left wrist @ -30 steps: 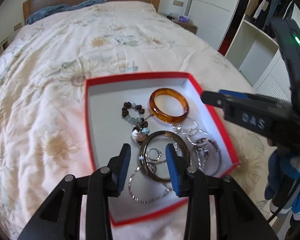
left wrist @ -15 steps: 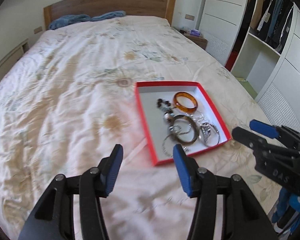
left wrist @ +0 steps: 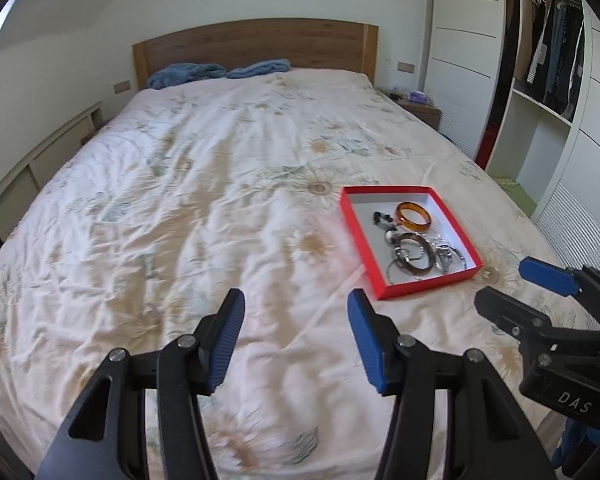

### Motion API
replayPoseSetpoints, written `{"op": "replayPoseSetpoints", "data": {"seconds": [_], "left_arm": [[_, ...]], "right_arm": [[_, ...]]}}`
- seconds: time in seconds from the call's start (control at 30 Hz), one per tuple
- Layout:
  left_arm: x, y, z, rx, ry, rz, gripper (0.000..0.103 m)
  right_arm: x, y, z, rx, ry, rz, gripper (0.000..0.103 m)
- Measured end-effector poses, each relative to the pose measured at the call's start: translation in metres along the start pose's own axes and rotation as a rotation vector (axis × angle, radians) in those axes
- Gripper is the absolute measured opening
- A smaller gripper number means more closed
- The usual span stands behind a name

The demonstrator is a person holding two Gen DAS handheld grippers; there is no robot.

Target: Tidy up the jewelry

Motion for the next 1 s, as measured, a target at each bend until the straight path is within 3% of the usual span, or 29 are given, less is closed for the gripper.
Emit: {"op": "replayPoseSetpoints", "data": {"seconds": [0.17,0.27,0.5,1.0], "left_arm": [[-0.021,0.021,0.007,0.024,0.033,-0.023,0.051],[-0.031,0.032,0.012,0.047,0.043,-0.037,0.051],[-0.045,0.053,0.028,0.072,0.033,-0.064,0.051],[-0.047,0.082,0.052,0.093,0.026,-0.051,0.051]], "right_arm": [[-0.017,0.016,0.008,0.018,-0.003,0.004,0.069],[-0.022,0.023,0.014,0.026,-0.004,0.011,0.080],[-0.029,0.037,0.032,0.036,-0.010,0.032,0.080],[-0.033,0.063,0.058,0.064,-0.015,0.041,0.083]]}}
Point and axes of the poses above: each gripper's, at about its wrist camera, not at the fingertips, and y roughly against the way its jaws point, x to its right, z to its underside, the point moved 10 cm from there along -y, roughly the way its jaws point, and after that the axes turned 8 degrees about x, right-handed, at the moved point
